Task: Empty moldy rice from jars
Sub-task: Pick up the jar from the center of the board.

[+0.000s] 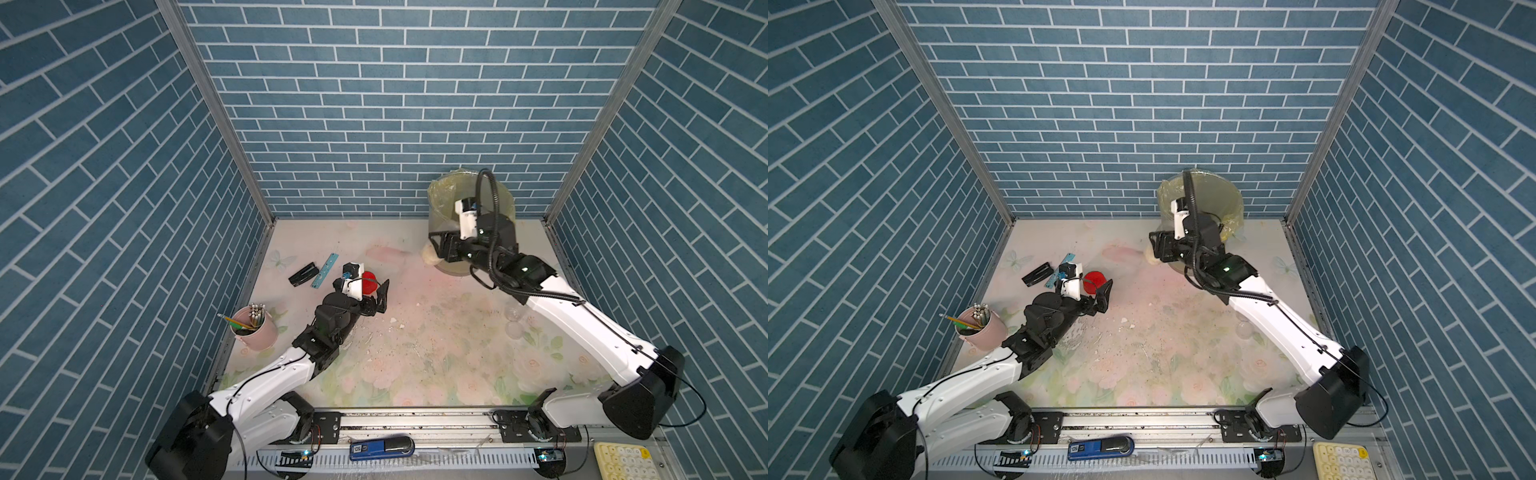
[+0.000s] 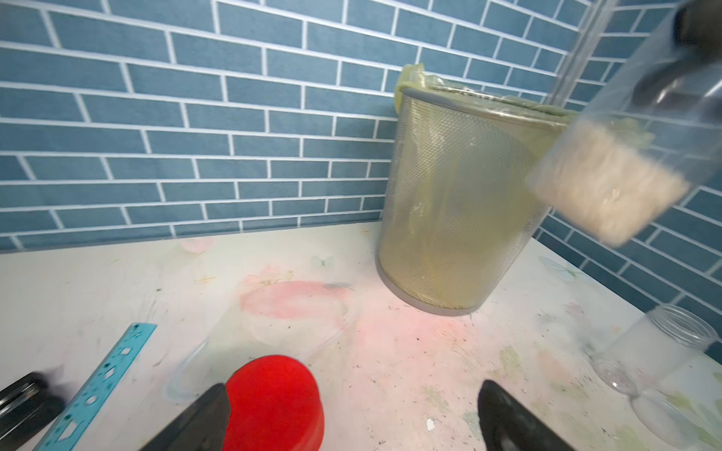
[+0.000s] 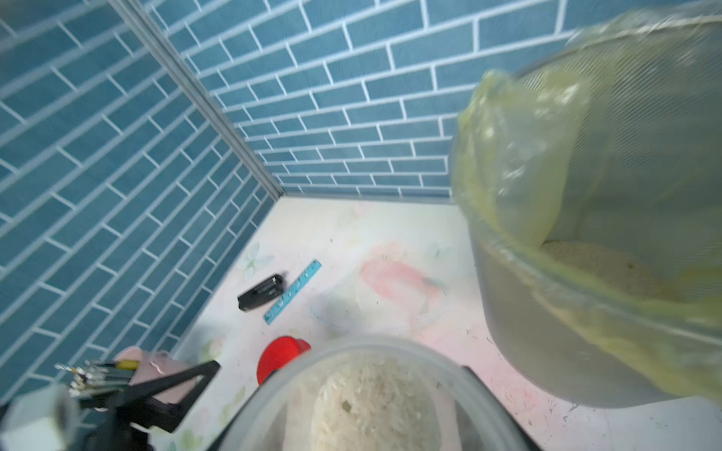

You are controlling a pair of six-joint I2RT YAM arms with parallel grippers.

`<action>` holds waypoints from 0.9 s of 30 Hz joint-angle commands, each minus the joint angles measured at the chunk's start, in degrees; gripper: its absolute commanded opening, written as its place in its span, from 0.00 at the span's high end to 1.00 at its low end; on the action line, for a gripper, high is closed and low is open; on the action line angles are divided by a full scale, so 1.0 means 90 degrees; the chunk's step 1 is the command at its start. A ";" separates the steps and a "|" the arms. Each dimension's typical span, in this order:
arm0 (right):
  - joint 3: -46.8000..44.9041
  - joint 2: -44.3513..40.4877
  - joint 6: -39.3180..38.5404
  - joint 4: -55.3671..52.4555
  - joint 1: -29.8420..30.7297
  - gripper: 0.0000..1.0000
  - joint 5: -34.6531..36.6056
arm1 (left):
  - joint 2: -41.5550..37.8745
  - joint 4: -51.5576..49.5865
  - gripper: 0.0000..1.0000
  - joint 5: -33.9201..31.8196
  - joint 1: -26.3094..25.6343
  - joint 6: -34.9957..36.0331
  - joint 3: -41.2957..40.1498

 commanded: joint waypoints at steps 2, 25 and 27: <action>0.0385 -0.0044 0.0446 -0.1028 -0.0172 0.66 -0.0942 | 0.0583 0.0825 0.00 0.1012 -0.0090 0.0608 0.0677; 0.0132 0.0100 0.0659 -0.0702 -0.0291 0.69 -0.1751 | 0.2104 0.0229 0.00 0.2145 -0.0845 0.1783 0.2256; 0.0119 0.0110 0.0672 -0.0693 -0.0279 0.70 -0.1772 | 0.2214 0.0219 0.01 0.2218 -0.0850 0.1815 0.2336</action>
